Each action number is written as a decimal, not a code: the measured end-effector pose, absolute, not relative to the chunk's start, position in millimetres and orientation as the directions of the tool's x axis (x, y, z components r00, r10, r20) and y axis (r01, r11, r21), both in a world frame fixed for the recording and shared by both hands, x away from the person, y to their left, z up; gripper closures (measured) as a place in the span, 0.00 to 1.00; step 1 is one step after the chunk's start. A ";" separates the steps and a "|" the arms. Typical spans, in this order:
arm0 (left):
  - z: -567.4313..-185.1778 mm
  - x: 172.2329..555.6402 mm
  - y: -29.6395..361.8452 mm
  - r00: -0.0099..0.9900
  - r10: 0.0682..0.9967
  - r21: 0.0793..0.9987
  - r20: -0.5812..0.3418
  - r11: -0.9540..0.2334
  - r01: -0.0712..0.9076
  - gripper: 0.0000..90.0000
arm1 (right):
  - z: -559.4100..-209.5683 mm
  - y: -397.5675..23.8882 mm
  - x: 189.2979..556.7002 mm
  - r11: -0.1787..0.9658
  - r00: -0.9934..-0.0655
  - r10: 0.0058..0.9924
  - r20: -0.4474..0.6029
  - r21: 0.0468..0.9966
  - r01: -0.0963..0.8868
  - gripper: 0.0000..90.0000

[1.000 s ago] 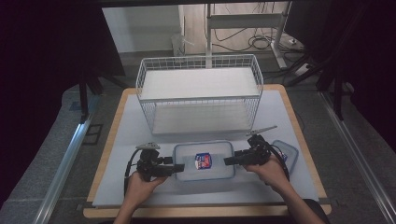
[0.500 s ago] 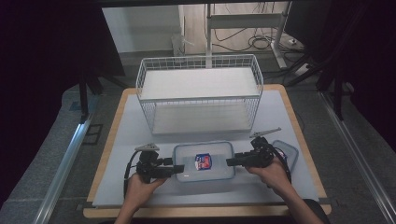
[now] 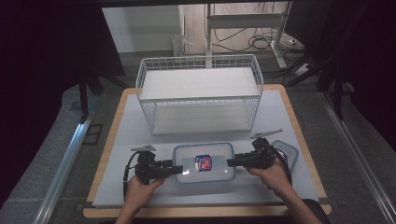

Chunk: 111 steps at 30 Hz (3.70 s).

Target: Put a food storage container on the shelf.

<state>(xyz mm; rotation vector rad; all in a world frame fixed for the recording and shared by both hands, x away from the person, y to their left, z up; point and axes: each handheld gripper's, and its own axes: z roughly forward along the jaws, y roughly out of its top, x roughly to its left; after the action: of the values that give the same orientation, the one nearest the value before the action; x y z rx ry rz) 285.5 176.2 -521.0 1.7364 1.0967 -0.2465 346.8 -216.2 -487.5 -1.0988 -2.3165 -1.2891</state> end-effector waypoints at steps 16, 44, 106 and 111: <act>-512.5 286.9 178.8 0.517 0.566 0.627 -0.642 0.001 0.779 0.54 | -488.0 -219.1 342.6 0.249 -0.615 0.498 0.612 0.578 0.777 0.60; -462.5 296.6 178.6 0.585 0.608 0.731 -0.537 -0.012 0.682 0.54 | -452.3 -218.4 346.6 0.176 -0.663 0.490 0.566 0.680 0.711 0.62; -304.6 431.3 200.8 0.584 0.609 0.780 -0.537 0.094 0.619 0.55 | -292.6 -196.1 474.7 0.051 -0.685 0.506 0.524 0.775 0.630 0.62; -311.1 442.2 201.0 0.568 0.599 0.762 -0.564 0.113 0.638 0.55 | -292.8 -195.5 485.5 0.048 -0.672 0.517 0.530 0.766 0.641 0.61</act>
<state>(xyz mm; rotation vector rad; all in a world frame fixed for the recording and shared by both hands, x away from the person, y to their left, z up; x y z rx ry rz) 442.2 201.0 -311.1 1.5540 1.0838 -0.0388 485.5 -195.5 -292.8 -1.2176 -2.1909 -1.7036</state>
